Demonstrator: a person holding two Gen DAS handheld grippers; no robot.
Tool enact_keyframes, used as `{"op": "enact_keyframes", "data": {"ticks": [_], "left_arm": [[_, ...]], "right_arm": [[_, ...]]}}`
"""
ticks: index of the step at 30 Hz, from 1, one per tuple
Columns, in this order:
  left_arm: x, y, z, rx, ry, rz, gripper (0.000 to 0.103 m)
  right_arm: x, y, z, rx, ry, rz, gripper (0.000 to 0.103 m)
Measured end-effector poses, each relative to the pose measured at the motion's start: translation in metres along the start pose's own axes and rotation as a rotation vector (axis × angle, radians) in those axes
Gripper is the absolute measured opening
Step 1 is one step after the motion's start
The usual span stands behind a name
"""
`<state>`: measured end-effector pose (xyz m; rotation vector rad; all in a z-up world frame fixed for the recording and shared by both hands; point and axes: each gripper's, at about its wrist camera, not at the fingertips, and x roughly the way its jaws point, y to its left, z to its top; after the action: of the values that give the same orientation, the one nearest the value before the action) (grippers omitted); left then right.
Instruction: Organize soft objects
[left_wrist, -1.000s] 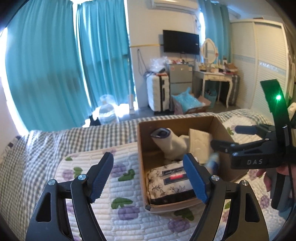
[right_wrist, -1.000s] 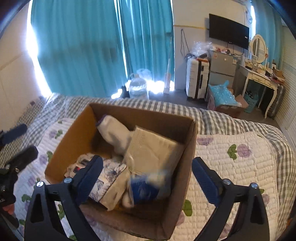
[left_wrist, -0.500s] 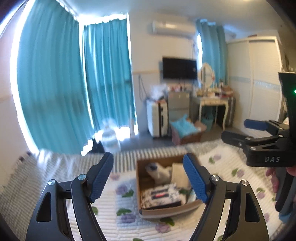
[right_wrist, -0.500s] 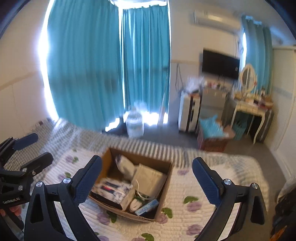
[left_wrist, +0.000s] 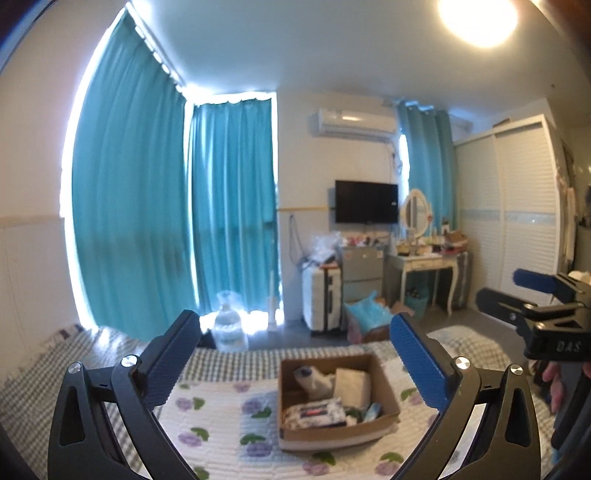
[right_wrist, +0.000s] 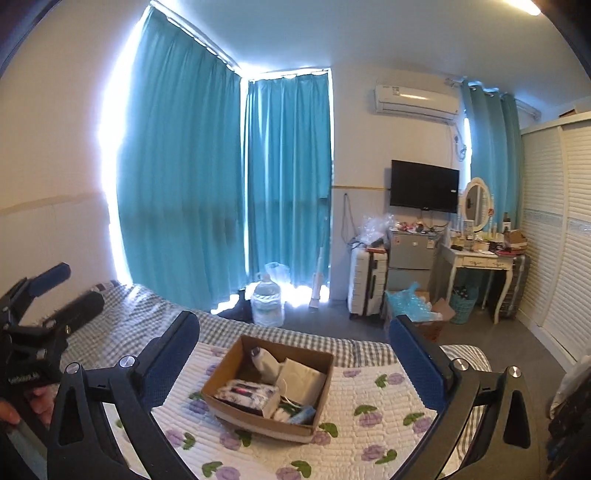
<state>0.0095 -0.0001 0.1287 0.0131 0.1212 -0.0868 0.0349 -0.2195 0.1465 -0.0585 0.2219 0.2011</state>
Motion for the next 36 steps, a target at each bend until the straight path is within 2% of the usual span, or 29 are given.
{"op": "enact_keyframes", "data": {"ticks": [5, 8, 9, 10, 14, 19, 36], "left_arm": [[0.021, 0.002, -0.05, -0.032, 0.047, 0.016, 0.103], [0.032, 0.005, -0.087, -0.052, 0.056, 0.069, 0.103], [0.036, 0.005, -0.1, -0.05, 0.054, 0.107, 0.103], [0.036, 0.003, -0.108, -0.045, 0.053, 0.114, 0.103], [0.048, -0.006, -0.13, 0.019, 0.094, 0.101, 0.103], [0.058, -0.002, -0.139, -0.003, 0.146, 0.108, 0.103], [0.061, 0.001, -0.148, -0.019, 0.185, 0.102, 0.103]], "right_arm": [[0.023, 0.001, -0.062, 0.046, -0.009, -0.01, 0.103], [0.043, -0.002, -0.098, 0.071, -0.01, -0.034, 0.103], [0.051, -0.001, -0.108, 0.072, -0.004, -0.032, 0.103], [0.061, 0.0, -0.12, 0.073, 0.02, -0.03, 0.103], [0.082, 0.001, -0.148, 0.067, 0.066, -0.047, 0.103], [0.091, -0.002, -0.154, 0.073, 0.092, -0.047, 0.103], [0.089, -0.006, -0.153, 0.076, 0.123, -0.061, 0.103]]}}
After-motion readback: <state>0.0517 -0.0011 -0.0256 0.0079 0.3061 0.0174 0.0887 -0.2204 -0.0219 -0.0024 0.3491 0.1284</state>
